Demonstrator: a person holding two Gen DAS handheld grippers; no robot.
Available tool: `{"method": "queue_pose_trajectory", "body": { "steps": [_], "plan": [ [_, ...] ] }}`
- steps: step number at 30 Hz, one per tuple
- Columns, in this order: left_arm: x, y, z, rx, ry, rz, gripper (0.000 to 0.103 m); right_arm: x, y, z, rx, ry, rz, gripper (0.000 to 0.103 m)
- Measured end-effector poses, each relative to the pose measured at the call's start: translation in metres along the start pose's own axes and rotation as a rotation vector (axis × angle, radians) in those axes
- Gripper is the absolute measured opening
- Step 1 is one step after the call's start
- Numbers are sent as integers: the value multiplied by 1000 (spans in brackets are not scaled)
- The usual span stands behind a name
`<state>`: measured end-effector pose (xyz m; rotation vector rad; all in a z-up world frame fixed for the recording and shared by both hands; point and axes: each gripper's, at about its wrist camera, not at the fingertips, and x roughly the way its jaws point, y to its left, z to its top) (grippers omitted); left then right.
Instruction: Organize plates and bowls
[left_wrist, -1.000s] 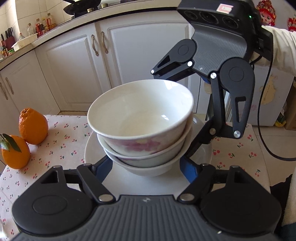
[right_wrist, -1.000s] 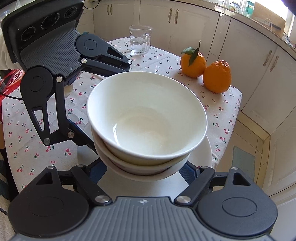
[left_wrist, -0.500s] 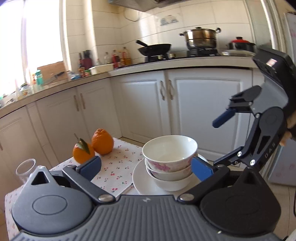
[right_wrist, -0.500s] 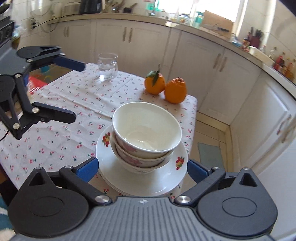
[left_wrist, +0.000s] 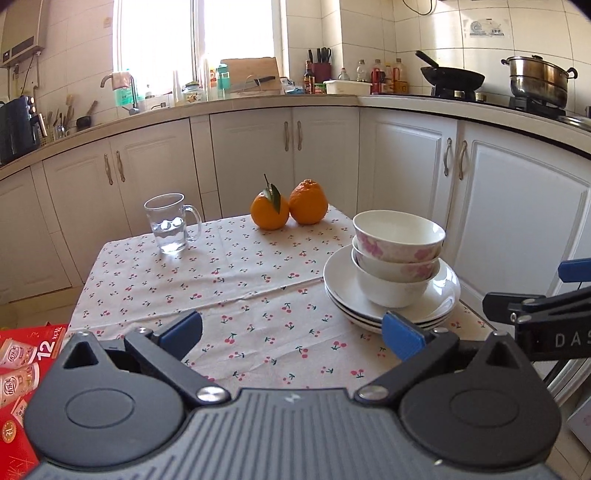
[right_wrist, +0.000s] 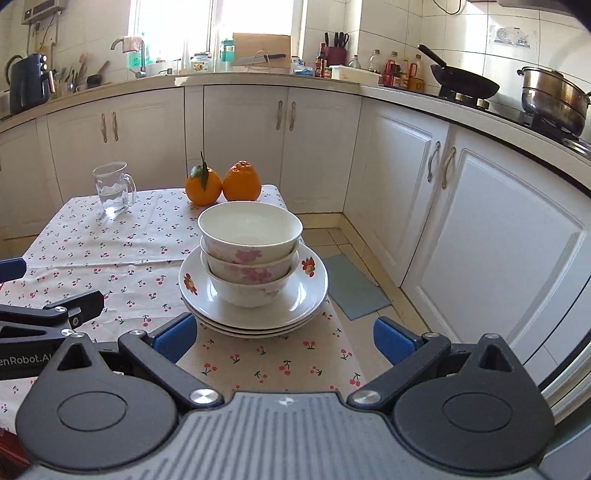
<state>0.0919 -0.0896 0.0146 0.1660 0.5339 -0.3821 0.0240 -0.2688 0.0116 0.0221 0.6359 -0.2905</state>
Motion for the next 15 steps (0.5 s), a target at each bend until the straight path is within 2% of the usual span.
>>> {"method": "queue_pose_trajectory", "body": {
  "steps": [5, 15],
  "plan": [
    [-13, -3, -2, -6, -20, 34, 103, -10, 4, -3, 7, -21, 5, 103],
    [-15, -5, -3, -22, -8, 54, 103, -15, 7, -2, 16, -38, -11, 103]
  ]
}}
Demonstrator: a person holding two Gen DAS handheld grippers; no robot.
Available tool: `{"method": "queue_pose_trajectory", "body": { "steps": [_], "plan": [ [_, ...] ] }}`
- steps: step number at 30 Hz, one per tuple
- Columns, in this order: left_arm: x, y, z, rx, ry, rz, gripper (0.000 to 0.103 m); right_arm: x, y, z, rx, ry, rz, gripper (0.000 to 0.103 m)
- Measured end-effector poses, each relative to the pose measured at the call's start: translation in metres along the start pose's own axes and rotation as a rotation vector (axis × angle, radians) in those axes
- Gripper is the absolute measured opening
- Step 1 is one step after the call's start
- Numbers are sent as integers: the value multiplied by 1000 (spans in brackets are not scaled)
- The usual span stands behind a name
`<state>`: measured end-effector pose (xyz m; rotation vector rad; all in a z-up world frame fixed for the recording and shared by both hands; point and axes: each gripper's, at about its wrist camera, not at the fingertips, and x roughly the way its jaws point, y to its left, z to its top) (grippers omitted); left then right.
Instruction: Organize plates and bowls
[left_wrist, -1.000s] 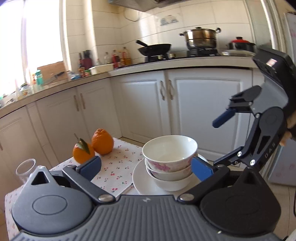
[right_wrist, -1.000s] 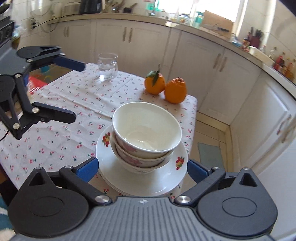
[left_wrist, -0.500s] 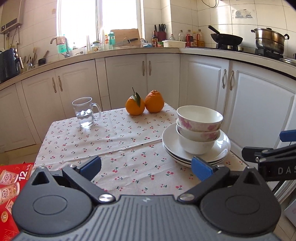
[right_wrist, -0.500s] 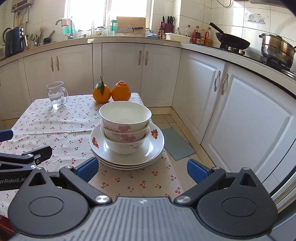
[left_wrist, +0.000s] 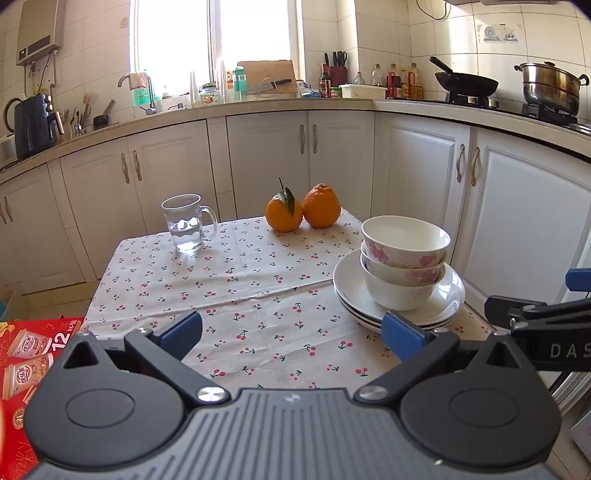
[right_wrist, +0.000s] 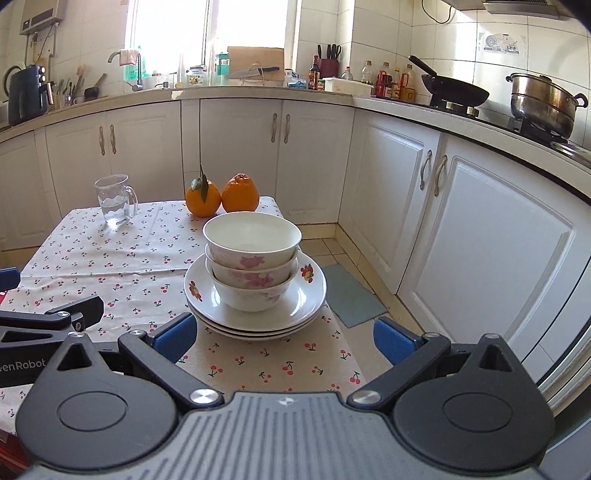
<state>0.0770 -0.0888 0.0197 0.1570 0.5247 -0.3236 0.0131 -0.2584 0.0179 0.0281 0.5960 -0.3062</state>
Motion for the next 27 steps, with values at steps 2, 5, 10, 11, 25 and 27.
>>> {"method": "queue_pose_trajectory", "body": {
  "steps": [2, 5, 10, 11, 25, 27],
  "plan": [
    [0, 1, 0, -5, 0, 3, 103, 0, 0, 0, 2, -2, 2, 103],
    [0, 1, 0, -9, 5, 6, 103, 0, 1, 0, 4, -4, 1, 103],
    [0, 1, 0, -15, 8, 9, 103, -1, 0, 0, 8, -4, 1, 103],
    [-1, 0, 0, -15, 10, 10, 103, -1, 0, 0, 8, -6, 1, 103],
    [-2, 3, 1, -29, 11, 8, 103, -2, 0, 1, 11, -14, 2, 103],
    [-2, 3, 1, -32, 13, 7, 103, -2, 1, 1, 11, -15, 2, 103]
  ]
}}
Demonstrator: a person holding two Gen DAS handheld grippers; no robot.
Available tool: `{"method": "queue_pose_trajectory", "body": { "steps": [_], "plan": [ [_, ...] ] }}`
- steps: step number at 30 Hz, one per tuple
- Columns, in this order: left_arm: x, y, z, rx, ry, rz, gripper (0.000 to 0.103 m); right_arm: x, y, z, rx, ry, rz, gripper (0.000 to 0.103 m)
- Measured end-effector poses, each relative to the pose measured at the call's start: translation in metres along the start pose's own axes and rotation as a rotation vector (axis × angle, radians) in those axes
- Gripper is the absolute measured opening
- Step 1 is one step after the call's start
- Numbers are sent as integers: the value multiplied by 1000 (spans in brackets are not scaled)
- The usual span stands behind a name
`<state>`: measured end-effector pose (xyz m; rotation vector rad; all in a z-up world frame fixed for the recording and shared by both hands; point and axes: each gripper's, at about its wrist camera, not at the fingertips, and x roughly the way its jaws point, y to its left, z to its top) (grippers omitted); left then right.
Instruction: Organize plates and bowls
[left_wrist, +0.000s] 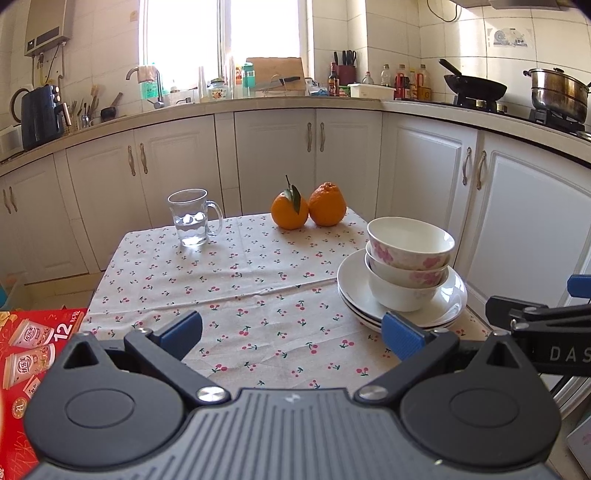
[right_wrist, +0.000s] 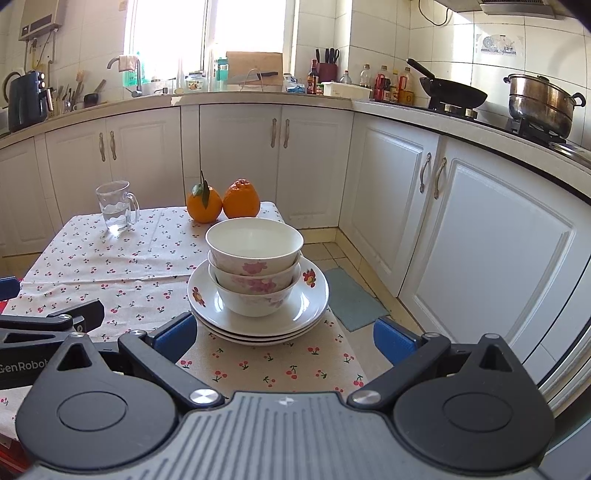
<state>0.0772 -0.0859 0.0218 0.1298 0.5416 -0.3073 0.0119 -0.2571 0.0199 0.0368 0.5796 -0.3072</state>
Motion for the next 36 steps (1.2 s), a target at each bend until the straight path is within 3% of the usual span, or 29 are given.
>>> {"method": "queue_pose_trajectory", "body": {
  "steps": [36],
  "plan": [
    [3, 1, 0, -11, 17, -3, 103, -1, 2, 1, -7, -3, 1, 103]
  ]
}}
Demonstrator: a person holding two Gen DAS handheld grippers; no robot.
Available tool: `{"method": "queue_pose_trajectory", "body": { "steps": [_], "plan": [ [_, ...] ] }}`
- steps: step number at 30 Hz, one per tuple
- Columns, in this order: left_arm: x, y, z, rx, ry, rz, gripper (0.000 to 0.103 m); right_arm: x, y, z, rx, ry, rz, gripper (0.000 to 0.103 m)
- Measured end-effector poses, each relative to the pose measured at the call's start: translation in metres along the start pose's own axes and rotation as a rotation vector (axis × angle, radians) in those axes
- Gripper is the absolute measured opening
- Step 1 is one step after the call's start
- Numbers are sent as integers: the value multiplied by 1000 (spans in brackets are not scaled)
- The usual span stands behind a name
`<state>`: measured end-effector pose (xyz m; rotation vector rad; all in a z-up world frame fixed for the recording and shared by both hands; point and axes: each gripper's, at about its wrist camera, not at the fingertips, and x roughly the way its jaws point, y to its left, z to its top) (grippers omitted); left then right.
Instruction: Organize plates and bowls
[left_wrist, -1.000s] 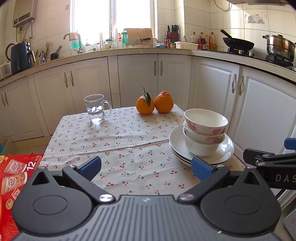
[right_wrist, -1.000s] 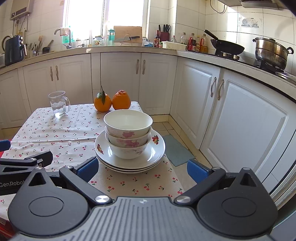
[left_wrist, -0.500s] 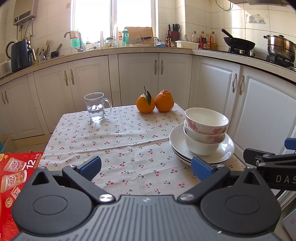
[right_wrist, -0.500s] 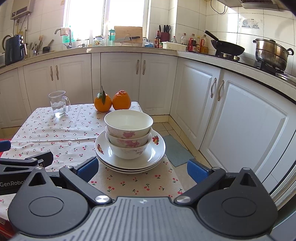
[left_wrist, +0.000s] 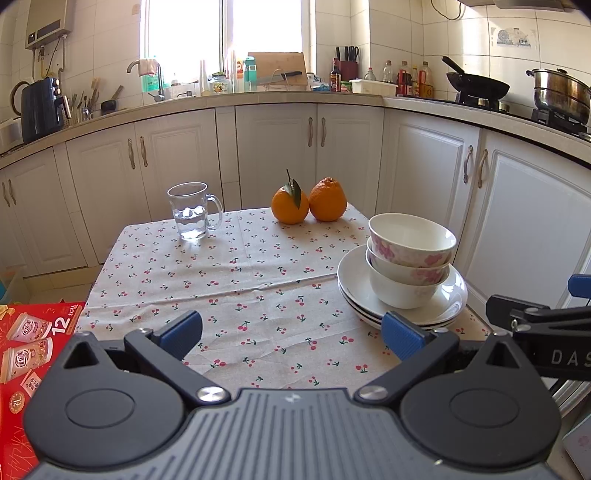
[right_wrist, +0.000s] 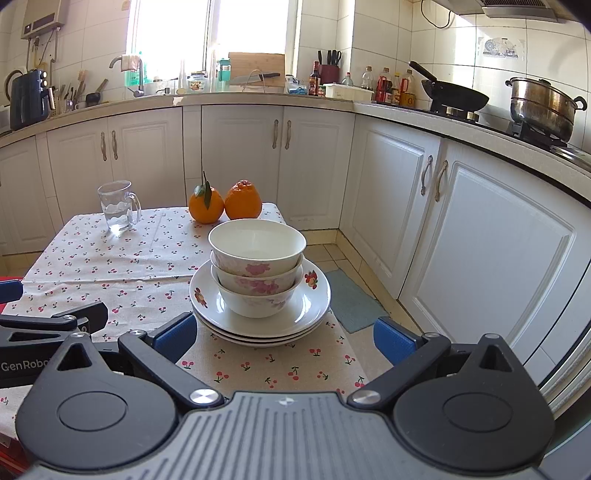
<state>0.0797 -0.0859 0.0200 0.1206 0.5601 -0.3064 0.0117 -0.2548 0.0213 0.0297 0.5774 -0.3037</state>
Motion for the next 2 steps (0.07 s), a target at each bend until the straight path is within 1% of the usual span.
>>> {"method": "queue_pose_trajectory", "body": {
  "steps": [2],
  "plan": [
    [1, 0, 0, -1, 4, -1, 103, 0, 0, 0, -1, 0, -1, 103]
  ]
}}
